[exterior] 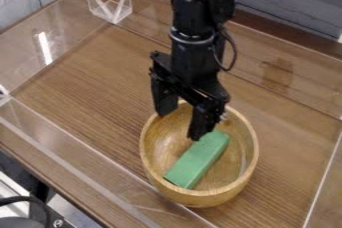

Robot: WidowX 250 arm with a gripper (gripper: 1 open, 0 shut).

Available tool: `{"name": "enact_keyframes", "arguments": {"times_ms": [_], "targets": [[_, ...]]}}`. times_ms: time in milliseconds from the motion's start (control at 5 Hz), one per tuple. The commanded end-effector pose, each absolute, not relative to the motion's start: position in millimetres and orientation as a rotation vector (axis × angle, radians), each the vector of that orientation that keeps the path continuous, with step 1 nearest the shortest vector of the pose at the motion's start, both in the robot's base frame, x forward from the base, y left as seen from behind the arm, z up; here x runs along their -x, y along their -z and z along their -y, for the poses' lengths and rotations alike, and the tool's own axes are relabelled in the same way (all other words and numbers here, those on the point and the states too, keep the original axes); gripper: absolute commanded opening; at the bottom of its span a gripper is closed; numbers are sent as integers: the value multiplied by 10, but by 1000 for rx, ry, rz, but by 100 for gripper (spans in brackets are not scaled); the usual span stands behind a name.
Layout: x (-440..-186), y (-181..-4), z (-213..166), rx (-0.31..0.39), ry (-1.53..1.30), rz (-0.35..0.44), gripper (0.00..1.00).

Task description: Remove the green block from inside the brown bowl and put it on the table

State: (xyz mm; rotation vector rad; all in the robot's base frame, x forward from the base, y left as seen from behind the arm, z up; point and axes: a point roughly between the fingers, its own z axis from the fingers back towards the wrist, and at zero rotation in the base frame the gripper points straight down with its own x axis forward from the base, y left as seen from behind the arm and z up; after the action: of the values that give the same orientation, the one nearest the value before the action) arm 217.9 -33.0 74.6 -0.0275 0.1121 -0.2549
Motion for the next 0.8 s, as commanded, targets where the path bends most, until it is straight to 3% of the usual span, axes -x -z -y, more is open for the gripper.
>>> {"name": "enact_keyframes", "arguments": {"times_ms": [0,600], "targets": [[-2205,-885,416,29,252,-35,100],[-2135,-715,497,29,255,-24,100]]}}
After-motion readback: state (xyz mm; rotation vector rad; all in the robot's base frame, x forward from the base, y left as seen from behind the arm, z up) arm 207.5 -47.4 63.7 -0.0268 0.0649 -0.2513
